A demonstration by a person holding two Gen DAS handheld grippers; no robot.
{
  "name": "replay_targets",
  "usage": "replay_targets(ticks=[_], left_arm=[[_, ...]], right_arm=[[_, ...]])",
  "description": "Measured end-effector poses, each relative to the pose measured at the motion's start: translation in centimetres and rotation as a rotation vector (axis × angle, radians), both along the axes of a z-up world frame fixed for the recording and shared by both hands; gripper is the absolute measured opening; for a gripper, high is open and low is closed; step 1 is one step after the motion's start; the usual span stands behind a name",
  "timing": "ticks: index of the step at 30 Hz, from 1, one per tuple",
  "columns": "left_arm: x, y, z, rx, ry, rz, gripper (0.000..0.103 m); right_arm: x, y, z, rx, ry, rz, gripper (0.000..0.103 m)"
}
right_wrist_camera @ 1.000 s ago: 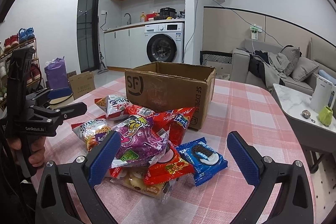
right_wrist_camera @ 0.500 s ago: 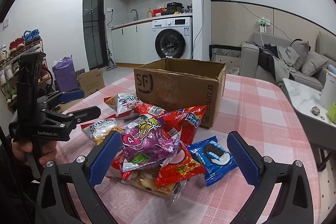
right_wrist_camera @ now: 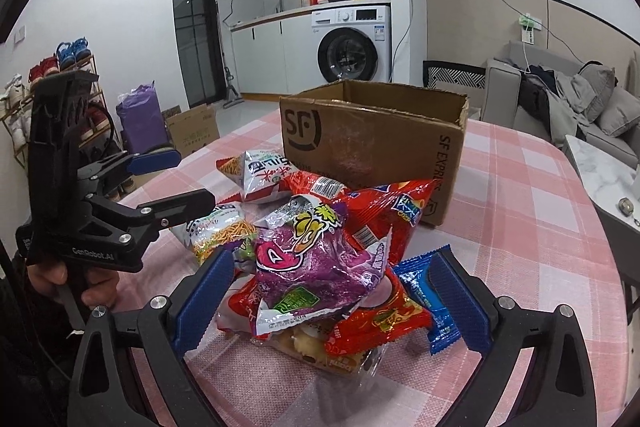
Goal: Organize snacks
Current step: 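Lower the right gripper onto the purple candy bag while the left gripper grasps the white noodle bag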
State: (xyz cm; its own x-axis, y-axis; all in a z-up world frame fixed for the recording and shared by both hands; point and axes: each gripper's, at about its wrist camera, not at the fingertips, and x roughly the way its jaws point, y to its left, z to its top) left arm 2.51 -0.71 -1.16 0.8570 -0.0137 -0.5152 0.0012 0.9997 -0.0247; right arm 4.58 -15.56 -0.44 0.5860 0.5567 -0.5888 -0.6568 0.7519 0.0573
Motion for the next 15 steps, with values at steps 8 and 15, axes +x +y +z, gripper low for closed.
replay_targets(ticks=[8,15], left_arm=[[1.0,-0.5,-0.8,0.013,0.074,-0.03,0.102],[1.9,-1.2,-1.6,0.019,0.14,-0.059,0.102]], right_arm=[[1.3,0.6,-0.8,-0.002,0.064,0.026,0.089],[1.4,1.0,-1.5,0.018,0.085,0.046,0.068]])
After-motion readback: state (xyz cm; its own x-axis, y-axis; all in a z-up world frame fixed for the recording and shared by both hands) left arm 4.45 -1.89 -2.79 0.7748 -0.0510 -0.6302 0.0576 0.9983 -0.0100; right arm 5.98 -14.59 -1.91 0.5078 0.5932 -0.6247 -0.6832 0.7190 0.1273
